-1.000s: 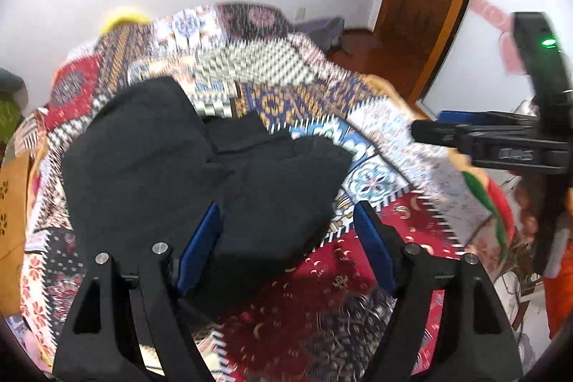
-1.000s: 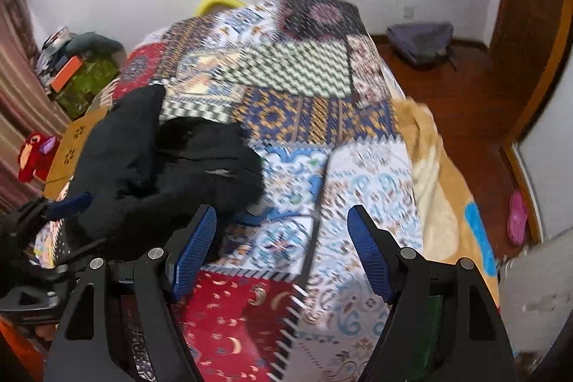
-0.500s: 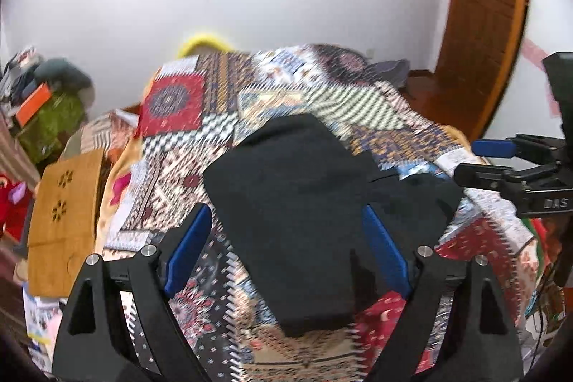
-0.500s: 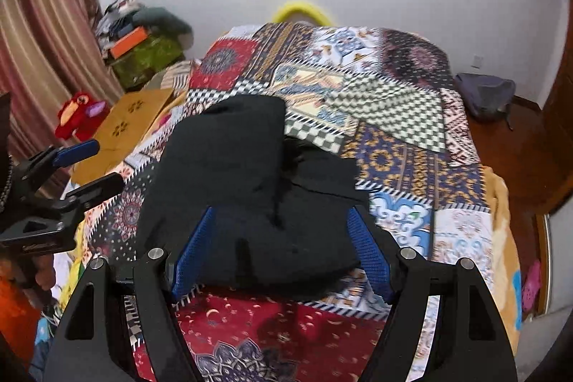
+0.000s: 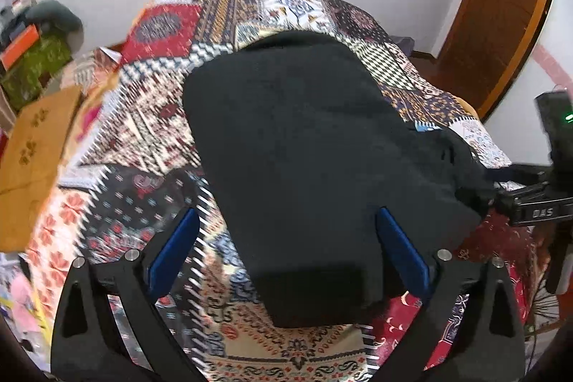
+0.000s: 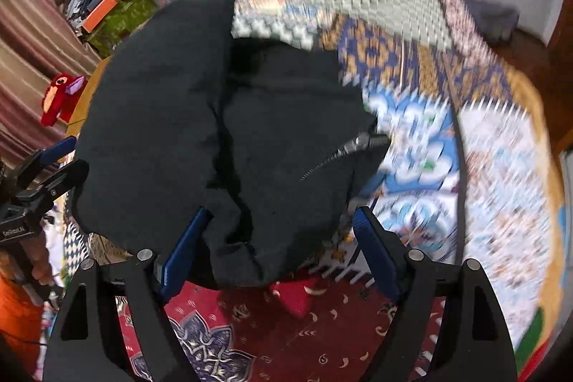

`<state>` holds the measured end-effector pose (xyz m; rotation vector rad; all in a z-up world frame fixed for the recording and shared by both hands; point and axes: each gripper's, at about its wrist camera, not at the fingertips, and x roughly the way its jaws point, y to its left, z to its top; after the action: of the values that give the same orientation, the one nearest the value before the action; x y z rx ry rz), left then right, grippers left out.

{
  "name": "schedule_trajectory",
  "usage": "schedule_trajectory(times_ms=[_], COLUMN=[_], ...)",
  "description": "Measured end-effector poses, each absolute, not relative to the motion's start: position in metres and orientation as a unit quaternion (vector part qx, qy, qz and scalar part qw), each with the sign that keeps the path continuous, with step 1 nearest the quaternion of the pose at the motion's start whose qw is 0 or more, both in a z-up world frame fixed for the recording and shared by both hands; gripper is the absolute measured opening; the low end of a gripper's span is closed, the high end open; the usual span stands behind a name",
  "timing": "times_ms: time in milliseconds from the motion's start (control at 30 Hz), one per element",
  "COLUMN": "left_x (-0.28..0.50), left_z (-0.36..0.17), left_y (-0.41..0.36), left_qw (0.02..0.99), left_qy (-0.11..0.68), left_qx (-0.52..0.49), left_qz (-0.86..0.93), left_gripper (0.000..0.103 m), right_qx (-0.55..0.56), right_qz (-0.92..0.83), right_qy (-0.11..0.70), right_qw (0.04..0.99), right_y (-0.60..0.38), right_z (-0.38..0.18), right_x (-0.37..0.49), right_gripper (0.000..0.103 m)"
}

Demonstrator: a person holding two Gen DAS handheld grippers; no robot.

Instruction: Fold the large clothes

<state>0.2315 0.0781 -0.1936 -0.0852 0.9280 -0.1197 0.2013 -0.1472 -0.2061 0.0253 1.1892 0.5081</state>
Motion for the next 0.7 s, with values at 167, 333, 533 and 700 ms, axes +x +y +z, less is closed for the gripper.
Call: schedule_trajectory(times_ms=[167, 333, 533, 700], left_x=[0.23, 0.232, 0.244, 0.264], left_z=[-0.201, -0.193, -0.181, -0.194], left_y=[0.077, 0.078, 0.096, 0.119], left_qw=[0.889, 0.884, 0.878, 0.845], left_qy=[0.451, 0.461, 0.467, 0.497], left_qx=[-0.059, -0.062, -0.101, -0.187], left_qz=[-0.056, -0.047, -0.043, -0.063], left_gripper=[0.103, 0.103, 0.102, 0.102], right_qx=[0.03, 0.038, 0.056, 0.092], right_qz=[0.243, 0.247, 0.24, 0.228], right_qy=[0.568, 0.558, 0.537, 0.539], right_qw=[0.786, 0.791, 0.807, 0.805], right_y=[-0.15, -0.153, -0.161, -0.171], right_z=[-0.215, -0.201, -0.178, -0.181], right_x=[0.202, 0.201, 0.206, 0.217], right_gripper=[0.082, 0.082, 0.082, 0.085])
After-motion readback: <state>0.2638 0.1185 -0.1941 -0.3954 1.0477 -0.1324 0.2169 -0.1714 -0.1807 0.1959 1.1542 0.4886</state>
